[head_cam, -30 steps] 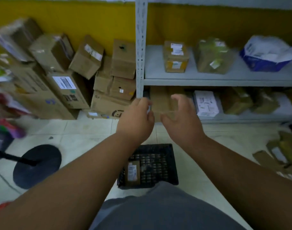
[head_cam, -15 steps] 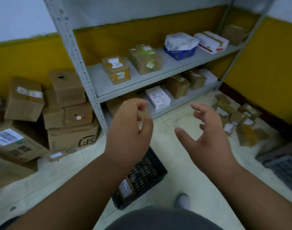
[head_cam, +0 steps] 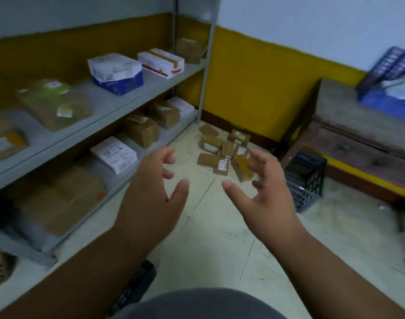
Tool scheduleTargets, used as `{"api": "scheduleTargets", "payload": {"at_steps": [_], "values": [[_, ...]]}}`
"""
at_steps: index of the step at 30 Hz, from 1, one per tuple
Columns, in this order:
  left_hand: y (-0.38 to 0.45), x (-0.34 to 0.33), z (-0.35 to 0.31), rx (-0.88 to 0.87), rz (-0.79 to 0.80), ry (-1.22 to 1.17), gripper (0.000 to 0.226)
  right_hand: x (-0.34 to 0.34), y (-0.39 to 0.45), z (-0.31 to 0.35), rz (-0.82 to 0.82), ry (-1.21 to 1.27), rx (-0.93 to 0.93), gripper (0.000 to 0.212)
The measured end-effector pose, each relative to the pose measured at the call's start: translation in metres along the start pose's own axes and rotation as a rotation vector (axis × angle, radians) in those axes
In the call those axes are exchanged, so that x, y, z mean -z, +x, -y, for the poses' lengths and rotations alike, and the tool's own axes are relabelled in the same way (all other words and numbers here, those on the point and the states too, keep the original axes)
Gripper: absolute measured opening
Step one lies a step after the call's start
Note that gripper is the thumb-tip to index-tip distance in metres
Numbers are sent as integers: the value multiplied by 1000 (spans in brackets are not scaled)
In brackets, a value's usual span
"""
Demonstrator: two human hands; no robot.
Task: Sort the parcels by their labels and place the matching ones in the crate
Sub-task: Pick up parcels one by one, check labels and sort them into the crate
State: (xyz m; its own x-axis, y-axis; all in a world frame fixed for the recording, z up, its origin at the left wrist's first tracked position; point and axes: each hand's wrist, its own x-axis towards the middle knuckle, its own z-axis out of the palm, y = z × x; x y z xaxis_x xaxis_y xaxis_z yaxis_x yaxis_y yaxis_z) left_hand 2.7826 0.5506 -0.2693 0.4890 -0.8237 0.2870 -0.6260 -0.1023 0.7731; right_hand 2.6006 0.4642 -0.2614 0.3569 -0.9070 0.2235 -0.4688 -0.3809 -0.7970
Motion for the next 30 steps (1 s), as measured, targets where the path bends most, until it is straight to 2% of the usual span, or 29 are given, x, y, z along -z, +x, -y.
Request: {"api": "scheduleTargets", "payload": {"at_steps": [4, 8, 15, 25, 30], "values": [[45, -73, -17, -27, 60, -36, 56, 45, 46, -41, -52, -44, -62, 77], [87, -122, -24, -11, 106, -60, 54, 60, 94, -72, -54, -62, -87, 77], [190, -152, 20, 9, 172, -56, 58, 11, 202, -101, 6, -12, -136, 76], [421, -186, 70, -78, 271, -90, 52, -5, 386, -119, -147, 12, -235, 69], [484, -227, 77, -76, 355, -119, 53, -20, 443, -141, -106, 60, -300, 67]]}}
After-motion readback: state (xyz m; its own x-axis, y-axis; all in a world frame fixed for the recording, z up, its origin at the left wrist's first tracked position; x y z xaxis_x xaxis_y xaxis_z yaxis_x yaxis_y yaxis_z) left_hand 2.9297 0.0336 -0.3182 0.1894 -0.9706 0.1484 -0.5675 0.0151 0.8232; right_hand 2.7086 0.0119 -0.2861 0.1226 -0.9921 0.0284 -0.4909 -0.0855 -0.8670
